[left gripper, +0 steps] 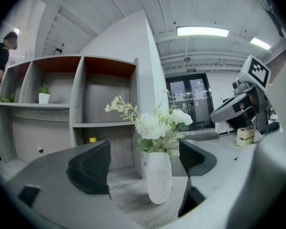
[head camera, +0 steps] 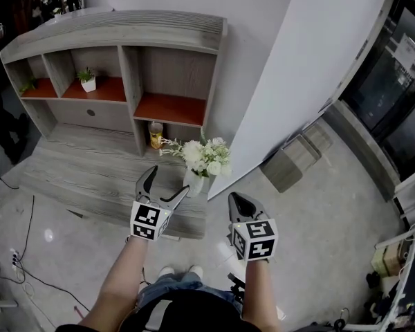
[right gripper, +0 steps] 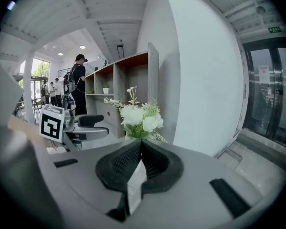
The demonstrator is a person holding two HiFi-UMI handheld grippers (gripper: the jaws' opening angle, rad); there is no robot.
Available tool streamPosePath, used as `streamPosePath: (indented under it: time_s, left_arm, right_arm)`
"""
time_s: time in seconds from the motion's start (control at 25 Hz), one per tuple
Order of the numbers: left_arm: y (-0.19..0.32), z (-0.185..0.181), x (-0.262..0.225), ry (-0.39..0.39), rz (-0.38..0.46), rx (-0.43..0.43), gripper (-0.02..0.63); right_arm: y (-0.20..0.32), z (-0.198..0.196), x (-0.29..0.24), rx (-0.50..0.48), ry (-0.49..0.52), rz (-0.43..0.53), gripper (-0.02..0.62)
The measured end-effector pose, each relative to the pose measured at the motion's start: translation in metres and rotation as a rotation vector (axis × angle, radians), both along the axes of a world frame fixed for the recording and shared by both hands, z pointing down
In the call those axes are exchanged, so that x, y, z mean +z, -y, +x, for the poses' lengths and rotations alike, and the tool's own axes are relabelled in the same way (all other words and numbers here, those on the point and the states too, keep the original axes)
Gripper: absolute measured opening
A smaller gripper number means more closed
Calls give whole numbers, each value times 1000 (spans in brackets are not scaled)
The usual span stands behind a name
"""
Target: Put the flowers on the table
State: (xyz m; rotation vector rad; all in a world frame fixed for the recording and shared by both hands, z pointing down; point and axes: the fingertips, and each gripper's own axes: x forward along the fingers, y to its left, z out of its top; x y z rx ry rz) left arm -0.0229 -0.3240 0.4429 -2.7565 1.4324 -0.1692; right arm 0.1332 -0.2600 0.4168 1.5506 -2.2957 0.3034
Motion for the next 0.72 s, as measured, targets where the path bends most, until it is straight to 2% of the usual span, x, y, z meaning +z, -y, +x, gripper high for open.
streamPosePath:
  time_s: [0.28,0.44,0.56,0.72]
  left_arm:
    - [-5,-12,-33,-14,61,-32,416]
    - [-8,-24,-50,-49,85,-72,391]
    - [-8,-35,-59,-39,97,-112,326]
    - [-7,-50,-75,-13,149,-170,167]
  right_arm:
    - [4,7,-23,12,-23,49,15]
    - [7,8,-39,19,-8,86,15]
    - [10,6,-51,27,54,122,15]
    - [13,9,-64,65,45,185,15]
